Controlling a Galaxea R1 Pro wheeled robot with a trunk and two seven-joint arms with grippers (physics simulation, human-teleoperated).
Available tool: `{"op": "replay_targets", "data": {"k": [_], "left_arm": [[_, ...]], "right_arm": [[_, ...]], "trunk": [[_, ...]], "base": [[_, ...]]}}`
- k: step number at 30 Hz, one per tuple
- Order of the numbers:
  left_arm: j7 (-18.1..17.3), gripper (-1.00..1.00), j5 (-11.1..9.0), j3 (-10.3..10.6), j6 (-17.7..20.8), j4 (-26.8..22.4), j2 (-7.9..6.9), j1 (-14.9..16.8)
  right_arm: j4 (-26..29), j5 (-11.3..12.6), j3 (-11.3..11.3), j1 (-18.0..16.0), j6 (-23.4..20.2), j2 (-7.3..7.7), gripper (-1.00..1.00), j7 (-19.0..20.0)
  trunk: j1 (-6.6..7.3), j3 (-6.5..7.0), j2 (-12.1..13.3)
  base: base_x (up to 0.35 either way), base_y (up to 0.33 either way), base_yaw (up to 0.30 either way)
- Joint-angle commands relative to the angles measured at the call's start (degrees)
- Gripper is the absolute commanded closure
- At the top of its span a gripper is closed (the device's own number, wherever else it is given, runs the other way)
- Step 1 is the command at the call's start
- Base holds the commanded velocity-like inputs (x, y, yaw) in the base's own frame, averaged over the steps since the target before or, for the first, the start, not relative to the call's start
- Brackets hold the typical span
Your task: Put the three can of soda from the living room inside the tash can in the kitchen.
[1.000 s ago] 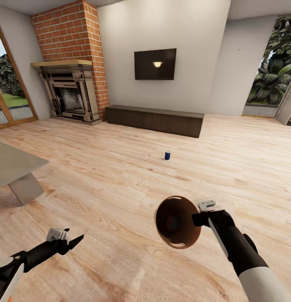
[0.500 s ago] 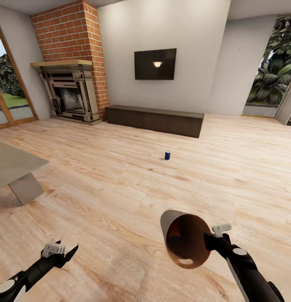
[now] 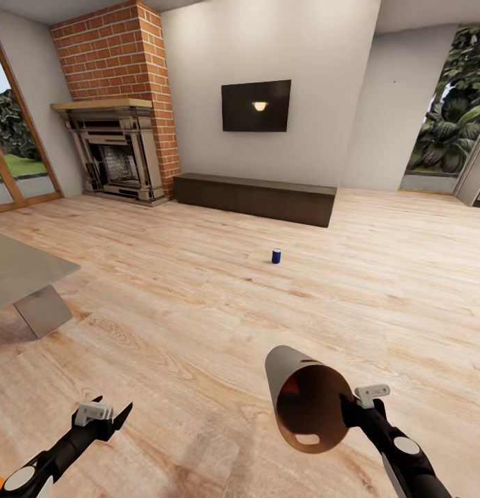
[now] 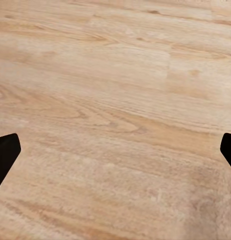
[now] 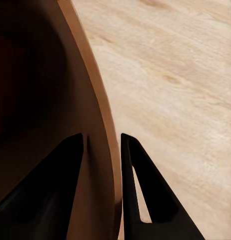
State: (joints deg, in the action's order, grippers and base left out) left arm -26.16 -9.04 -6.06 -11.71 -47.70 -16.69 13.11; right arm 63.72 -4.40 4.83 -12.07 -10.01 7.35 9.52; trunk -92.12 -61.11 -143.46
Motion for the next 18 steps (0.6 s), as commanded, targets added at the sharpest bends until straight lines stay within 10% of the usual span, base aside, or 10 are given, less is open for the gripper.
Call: {"op": "replay_targets", "data": {"k": [1,18], "left_arm": [[0.03,-1.0,0.0,0.0,-0.09,0.02,0.02,0.0],[0.19,-1.0,-0.02,0.06,-0.33,0.06,0.08,-0.02]], "right_arm": [[0.05,0.19,0.0,0.04,0.45,-0.03,1.0,-0.04],[-0.08,0.22,0.0,0.32,2.26,-0.23,1.0,-0.04]], "trunk": [[0.0,0.01,0.0],[0.0,0.01,0.0]], "base": [[0.0,0.0,0.0],[-0.007,0.061,0.0]]}}
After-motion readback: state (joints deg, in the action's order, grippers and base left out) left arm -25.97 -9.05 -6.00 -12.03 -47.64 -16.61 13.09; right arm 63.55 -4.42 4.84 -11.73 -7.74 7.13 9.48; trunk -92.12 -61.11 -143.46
